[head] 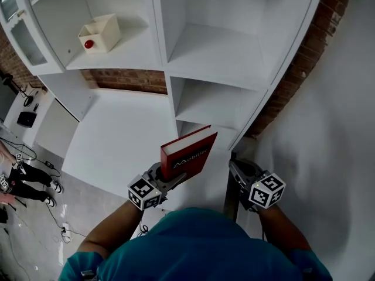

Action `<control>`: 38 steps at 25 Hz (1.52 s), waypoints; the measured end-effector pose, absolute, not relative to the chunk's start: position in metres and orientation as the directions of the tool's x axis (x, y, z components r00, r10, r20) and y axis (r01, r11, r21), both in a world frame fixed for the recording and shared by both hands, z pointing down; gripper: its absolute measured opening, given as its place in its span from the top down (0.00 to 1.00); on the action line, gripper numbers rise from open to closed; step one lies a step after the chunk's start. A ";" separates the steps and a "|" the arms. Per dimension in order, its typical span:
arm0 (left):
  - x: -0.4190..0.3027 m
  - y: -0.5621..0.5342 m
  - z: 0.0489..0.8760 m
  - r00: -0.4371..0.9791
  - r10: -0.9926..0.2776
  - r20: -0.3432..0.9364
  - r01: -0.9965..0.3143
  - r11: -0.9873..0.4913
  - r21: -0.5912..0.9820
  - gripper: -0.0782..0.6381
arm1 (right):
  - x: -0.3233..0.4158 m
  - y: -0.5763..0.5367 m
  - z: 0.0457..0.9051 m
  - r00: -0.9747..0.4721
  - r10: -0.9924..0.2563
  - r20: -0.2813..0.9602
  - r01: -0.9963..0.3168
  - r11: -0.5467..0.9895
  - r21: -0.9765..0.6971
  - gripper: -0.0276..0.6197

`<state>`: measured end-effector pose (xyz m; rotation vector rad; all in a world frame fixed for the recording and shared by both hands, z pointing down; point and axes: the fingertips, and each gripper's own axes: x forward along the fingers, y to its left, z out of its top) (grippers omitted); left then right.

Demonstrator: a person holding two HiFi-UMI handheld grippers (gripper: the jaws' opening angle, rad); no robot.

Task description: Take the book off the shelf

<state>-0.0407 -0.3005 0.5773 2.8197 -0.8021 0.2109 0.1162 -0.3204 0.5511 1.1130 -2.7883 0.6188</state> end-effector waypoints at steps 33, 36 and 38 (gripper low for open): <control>-0.036 -0.312 0.623 0.837 -0.469 0.281 -0.531 -0.820 0.214 0.66 | 0.130 -0.337 0.597 -0.715 -0.630 0.302 -0.693 0.581 -0.428 0.92; -0.036 -0.313 0.620 0.838 -0.471 0.276 -0.530 -0.823 0.205 0.66 | 0.130 -0.338 0.595 -0.715 -0.632 0.298 -0.692 0.580 -0.430 0.92; -0.037 -0.314 0.620 0.836 -0.473 0.276 -0.533 -0.821 0.205 0.66 | 0.130 -0.338 0.595 -0.715 -0.633 0.296 -0.692 0.579 -0.432 0.92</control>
